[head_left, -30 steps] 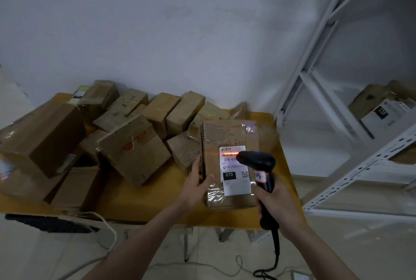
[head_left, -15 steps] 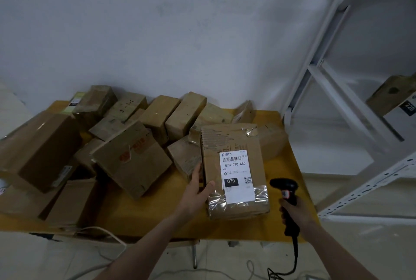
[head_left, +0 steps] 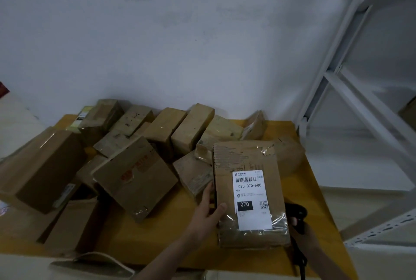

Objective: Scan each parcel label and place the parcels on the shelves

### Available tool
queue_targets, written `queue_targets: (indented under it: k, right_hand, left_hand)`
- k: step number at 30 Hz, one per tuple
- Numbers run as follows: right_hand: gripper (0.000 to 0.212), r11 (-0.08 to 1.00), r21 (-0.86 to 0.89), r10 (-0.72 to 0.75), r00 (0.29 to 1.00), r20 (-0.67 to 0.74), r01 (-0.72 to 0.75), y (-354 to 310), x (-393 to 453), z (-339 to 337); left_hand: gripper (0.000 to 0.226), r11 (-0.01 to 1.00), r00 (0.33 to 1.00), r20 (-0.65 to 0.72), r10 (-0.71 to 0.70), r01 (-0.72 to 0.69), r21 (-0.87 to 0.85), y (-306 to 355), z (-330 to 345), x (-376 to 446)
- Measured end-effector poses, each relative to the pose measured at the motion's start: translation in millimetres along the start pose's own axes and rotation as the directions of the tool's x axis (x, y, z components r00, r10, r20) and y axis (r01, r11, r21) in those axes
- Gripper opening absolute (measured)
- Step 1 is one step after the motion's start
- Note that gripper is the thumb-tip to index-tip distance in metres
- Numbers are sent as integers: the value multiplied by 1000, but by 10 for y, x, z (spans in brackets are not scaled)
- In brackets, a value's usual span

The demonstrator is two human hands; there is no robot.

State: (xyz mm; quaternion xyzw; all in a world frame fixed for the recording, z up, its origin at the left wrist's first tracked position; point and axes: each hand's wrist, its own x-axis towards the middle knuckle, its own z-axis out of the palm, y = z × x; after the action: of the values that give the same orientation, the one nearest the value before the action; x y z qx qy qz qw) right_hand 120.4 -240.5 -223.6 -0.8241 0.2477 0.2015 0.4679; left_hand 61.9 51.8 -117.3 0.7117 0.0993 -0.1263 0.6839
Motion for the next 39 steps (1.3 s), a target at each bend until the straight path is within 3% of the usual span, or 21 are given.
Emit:
queue_targets:
  k: [2, 4, 6, 8, 10, 12, 13, 15, 18, 23, 25, 28, 31, 36, 39]
  right_hand:
    - [30, 1000, -23, 9, 1000, -7, -9, -92, -84, -4]
    - [52, 988, -141, 58, 997, -43, -63, -182, -176, -39]
    - [61, 963, -251, 45, 977, -209, -98, -308, -288, -140]
    - [58, 989, -127, -104, 955, -279, 71, -540, -483, -278]
    - [65, 953, 170, -224, 962, -159, 250, -823, -776, -468]
    - [70, 865, 436, -289, 957, 26, 249, -1056, -1031, -672]
    - [72, 836, 487, -320, 945, 60, 252, -1129, -1095, -789]
    - [79, 830, 461, -375, 926, 46, 313, -1234, -1222, -997]
    - [60, 807, 459, -389, 919, -60, 371, -1317, -1349, -1298]
    - [59, 760, 489, -354, 903, -242, 429, -1328, -1726, -1581]
    - [59, 730, 506, -361, 888, -286, 460, -1344, -1916, -1573]
    - [69, 703, 536, -358, 884, -302, 468, -1420, -2208, -1373]
    - [53, 666, 579, -349, 882, -317, 471, -1550, -2447, -945]
    - [83, 606, 647, -337, 886, -319, 463, -1775, -2805, 1]
    - [87, 602, 661, -320, 894, -315, 448, -1911, -3010, 502]
  left_hand:
    - [73, 1000, 1000, 3, -2, 2, 7, 44, 13, 17]
    - [70, 1000, 1000, 9, 1, -1, 7, 122, 48, 16]
    - [67, 1000, 1000, 15, 14, -15, 2, 225, 94, 16]
    - [65, 999, 999, 27, 27, -27, 17, 317, 139, 78]
    - [62, 998, 998, 60, 28, -31, 52, 448, 231, 135]
    - [59, 994, 993, 110, 42, -53, 99, 609, 372, 165]
    - [58, 991, 989, 141, 49, -66, 119, 711, 448, 170]
    - [57, 990, 981, 187, 48, -72, 123, 902, 584, 193]
    - [60, 973, 951, 293, 93, -149, 174, 1181, 769, 266]
    - [66, 917, 852, 498, 159, -314, 244, 1591, 944, 297]
    - [57, 909, 822, 540, 180, -348, 228, 1716, 890, 213]
    - [41, 911, 786, 588, 193, -366, 189, 1759, 619, 35]
    - [45, 912, 780, 598, 184, -363, 192, 1713, 130, -138]
    - [35, 931, 773, 618, 147, -319, 177, 1629, -904, -363]
    - [55, 927, 769, 623, 141, -324, 189, 1590, -1469, -504]
